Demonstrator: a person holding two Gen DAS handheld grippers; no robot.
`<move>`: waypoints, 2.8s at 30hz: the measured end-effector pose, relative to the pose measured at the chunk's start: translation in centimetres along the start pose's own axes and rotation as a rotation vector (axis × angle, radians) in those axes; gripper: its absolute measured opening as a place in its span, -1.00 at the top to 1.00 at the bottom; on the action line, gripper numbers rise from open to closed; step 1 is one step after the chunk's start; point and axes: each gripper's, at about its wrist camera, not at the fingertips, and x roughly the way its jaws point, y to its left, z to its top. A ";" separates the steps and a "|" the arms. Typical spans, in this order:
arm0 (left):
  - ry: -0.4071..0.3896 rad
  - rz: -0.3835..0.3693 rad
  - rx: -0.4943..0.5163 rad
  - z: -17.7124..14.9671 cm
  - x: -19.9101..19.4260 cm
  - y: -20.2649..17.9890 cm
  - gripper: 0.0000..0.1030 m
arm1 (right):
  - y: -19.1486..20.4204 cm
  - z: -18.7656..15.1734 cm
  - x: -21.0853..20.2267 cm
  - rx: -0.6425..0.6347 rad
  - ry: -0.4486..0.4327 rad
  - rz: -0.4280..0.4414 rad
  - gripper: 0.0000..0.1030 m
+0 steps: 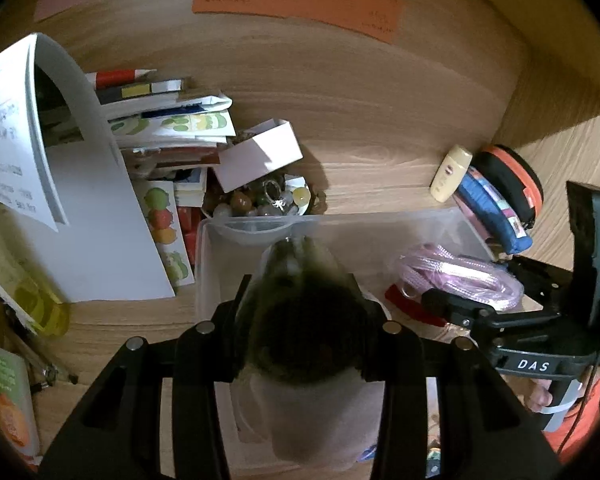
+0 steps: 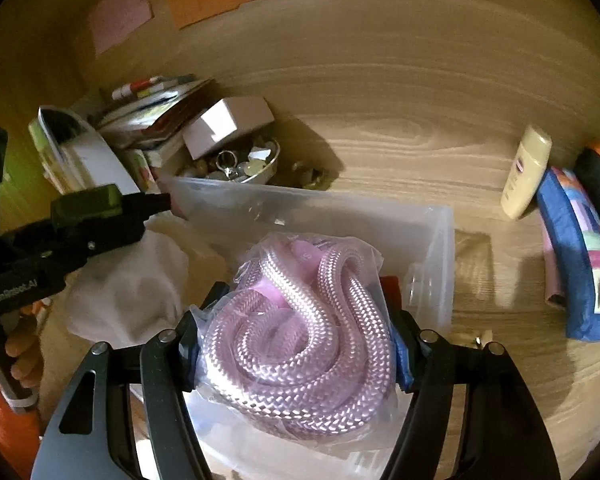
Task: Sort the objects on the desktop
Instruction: 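Carry the green bottle and pink rope bag into the clear box and release both, then move both open tools back toward the remaining items on the desk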
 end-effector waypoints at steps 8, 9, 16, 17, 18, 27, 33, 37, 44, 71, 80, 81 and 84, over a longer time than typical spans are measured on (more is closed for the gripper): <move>0.008 0.029 0.021 -0.1 0.3 -0.3 0.12 | 1.7 -0.1 0.9 -0.092 0.024 -0.093 -0.31; 0.009 0.034 0.025 -0.1 0.3 -0.4 0.11 | 1.7 0.0 0.8 -0.092 0.030 -0.096 -0.35; 0.012 0.060 0.057 -0.1 -0.6 -1.0 0.03 | 1.3 0.8 -0.5 -0.048 0.023 -0.071 -0.56; 0.010 0.061 0.057 -0.1 -0.8 -1.0 0.01 | 1.3 0.8 -0.7 -0.046 0.018 -0.073 -0.57; 0.009 0.064 0.056 -0.2 -0.9 -1.0 0.01 | 1.3 0.8 -1.0 -0.043 0.012 -0.073 -0.58; -0.017 0.089 0.042 -0.9 -3.6 -0.9 -0.25 | 1.2 0.4 -3.7 -0.024 -0.017 -0.075 -0.59; -0.065 0.115 0.074 -2.0 -6.7 -1.8 -0.57 | 2.0 -0.6 -6.1 -0.039 -0.045 -0.089 -0.61; -0.089 0.133 0.075 -3.3 -8.6 -1.8 -0.75 | 2.8 -1.8 -8.0 -0.047 -0.066 -0.092 -0.65; -0.081 0.165 0.060 -6.1 -10.5 -1.1 -0.78 | 3.8 -5.0 -11.1 -0.035 -0.108 -0.089 -0.70; 0.071 0.187 0.034 -16.1 -7.7 0.3 -0.78 | 7.1 -16.8 -9.2 -0.070 -0.012 -0.127 -0.70; 0.089 0.188 0.000 -16.2 -6.7 0.7 -0.45 | 7.3 -17.3 -8.3 -0.063 -0.012 -0.129 -0.66; 0.092 0.184 -0.006 -16.3 -6.6 0.8 -0.44 | 7.3 -17.3 -8.1 -0.064 -0.008 -0.123 -0.65; 0.092 0.191 -0.011 -16.5 -6.4 0.9 -0.32 | 7.3 -17.4 -7.6 -0.070 0.000 -0.103 -0.45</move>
